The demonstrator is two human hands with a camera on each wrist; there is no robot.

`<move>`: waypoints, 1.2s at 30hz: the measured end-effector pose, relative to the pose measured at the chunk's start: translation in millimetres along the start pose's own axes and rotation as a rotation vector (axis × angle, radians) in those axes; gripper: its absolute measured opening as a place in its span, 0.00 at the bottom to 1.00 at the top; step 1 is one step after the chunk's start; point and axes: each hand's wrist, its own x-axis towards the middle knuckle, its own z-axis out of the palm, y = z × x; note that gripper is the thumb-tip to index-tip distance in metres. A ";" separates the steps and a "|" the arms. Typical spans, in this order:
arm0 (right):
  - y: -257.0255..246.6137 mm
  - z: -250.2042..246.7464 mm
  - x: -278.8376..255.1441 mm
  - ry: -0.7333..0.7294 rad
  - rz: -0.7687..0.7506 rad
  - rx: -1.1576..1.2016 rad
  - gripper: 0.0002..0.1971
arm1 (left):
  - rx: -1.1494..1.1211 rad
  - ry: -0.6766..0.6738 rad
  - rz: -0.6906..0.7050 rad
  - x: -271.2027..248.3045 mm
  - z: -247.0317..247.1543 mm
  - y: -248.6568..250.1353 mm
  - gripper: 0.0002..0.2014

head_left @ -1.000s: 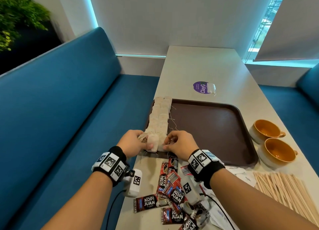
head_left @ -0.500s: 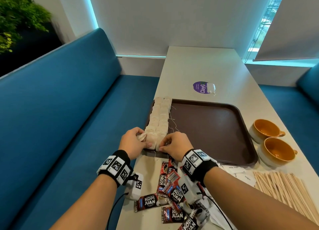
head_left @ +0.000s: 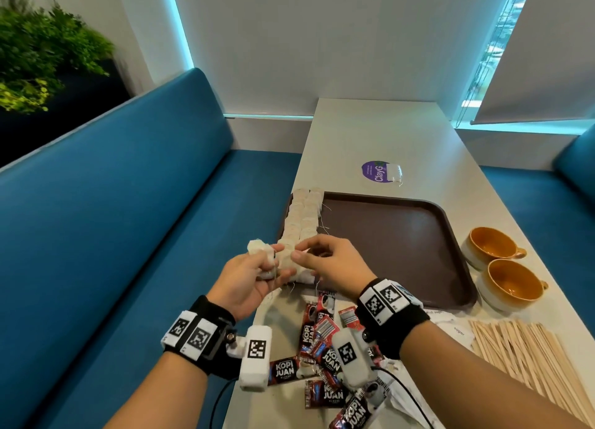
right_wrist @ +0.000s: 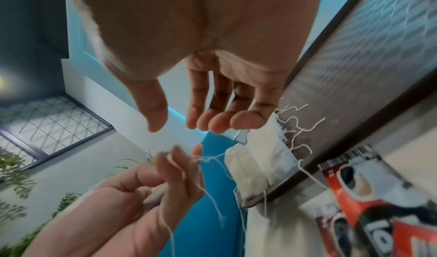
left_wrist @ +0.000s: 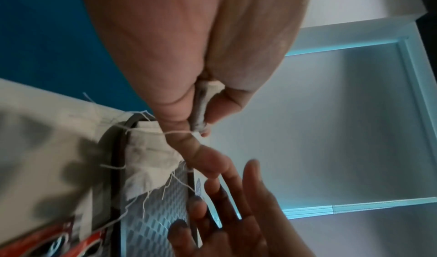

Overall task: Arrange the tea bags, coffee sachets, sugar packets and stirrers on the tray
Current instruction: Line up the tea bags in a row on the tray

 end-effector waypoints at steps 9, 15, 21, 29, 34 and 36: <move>1.9 3.1 -13.9 -0.071 0.121 0.290 0.10 | 0.134 -0.071 0.072 -9.7 7.1 -18.3 0.09; 15.8 -1.1 -5.9 0.092 0.131 0.258 0.11 | 0.039 0.000 0.059 1.2 0.6 -17.0 0.06; 29.2 -17.9 11.5 0.169 0.221 0.289 0.07 | 0.091 0.156 0.112 19.8 -16.5 -7.5 0.10; 41.8 -9.3 21.7 0.114 0.226 0.021 0.06 | 0.634 0.185 0.275 46.9 -26.8 -11.8 0.06; 45.3 -1.5 25.3 0.098 0.267 -0.159 0.05 | 0.734 0.176 0.239 57.0 -30.1 -18.4 0.05; 46.1 1.0 26.3 0.103 0.271 -0.210 0.06 | 0.790 0.193 0.239 59.9 -33.8 -19.9 0.05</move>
